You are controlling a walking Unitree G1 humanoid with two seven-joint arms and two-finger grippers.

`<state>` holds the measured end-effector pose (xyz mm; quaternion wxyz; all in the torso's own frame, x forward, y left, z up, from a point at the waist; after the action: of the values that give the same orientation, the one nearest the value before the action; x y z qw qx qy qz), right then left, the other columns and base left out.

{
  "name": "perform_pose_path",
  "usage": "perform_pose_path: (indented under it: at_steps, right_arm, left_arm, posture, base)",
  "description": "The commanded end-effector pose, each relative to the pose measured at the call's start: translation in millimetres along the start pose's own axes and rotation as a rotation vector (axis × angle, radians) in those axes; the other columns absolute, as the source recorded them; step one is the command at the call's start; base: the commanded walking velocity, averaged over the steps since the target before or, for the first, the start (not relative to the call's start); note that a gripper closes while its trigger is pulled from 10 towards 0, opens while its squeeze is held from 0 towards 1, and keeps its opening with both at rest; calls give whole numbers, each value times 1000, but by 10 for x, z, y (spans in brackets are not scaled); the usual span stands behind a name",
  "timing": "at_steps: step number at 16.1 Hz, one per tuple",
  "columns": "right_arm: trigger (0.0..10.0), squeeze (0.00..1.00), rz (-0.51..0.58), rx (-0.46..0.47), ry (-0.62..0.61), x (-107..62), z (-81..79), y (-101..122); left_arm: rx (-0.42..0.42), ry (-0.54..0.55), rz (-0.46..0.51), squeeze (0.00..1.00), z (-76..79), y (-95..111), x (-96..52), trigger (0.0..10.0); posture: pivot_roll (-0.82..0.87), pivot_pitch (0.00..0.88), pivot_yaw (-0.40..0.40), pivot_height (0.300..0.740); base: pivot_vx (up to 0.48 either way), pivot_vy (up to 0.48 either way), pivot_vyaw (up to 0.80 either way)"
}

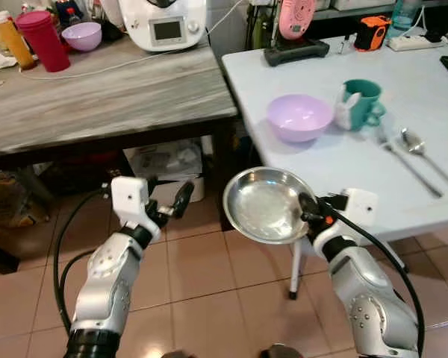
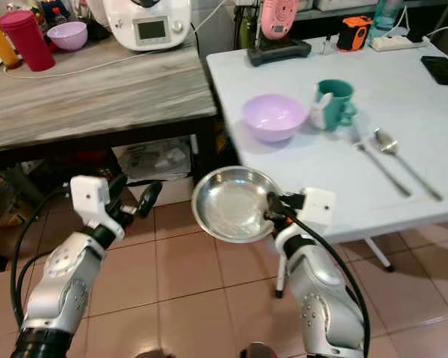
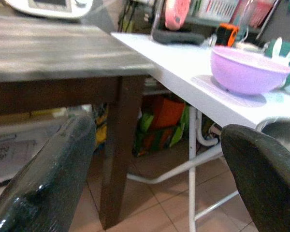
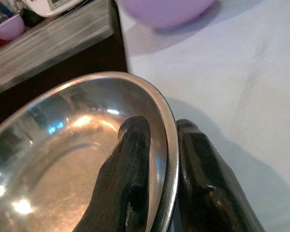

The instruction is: Setting the table

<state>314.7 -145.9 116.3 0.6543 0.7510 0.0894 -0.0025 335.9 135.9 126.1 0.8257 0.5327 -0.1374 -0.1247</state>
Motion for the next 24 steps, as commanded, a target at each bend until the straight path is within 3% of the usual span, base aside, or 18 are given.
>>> perform_pose_path:
  at_steps: [1,7,8,11,15,24]
  right_arm:
    - [10000,0,25,4,26,22,-98,51]
    - [10000,0,39,1,10,28,-63,70]
    - [10000,0,39,0,8,29,-60,69]
    - [10000,0,48,-13,-4,28,-39,87]
    - [10000,0,73,-30,-12,28,-16,140]
    - [10000,0,105,-37,-29,64,9,204]
  left_arm:
    - [17,41,-1,0,-106,3,-46,10000]
    - [30,77,10,0,-147,12,-24,10000]
    - [68,89,19,0,-164,34,-27,10000]
    - [80,115,24,0,-211,46,-43,10000]
    - [61,113,37,0,-200,69,-41,10000]
    - [58,80,33,0,-138,53,-8,10000]
  posture:
    - [-176,120,54,740]
    - [-178,119,55,740]
    - [-178,119,55,740]
    - [-179,124,52,740]
    - [-179,122,53,740]
    - [-176,111,63,740]
  base:
    - [0,480,0]
    - [0,442,145]
    - [0,0,0]
    - [0,0,0]
    - [0,0,0]
    - [292,0,0]
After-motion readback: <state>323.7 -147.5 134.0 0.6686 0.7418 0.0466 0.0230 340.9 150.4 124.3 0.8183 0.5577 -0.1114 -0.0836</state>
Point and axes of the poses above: a point about 5 cm out from each wrist's last joint towards the gripper, its own x axis pointing out of the wrist towards the gripper, its own y axis along the axis of the wrist's last joint, z = x × y, the point moved 4 cm from there along x, pointing out of the wrist towards the gripper, and after that the axes turned 13 degrees about -x, right-handed, at the moved point
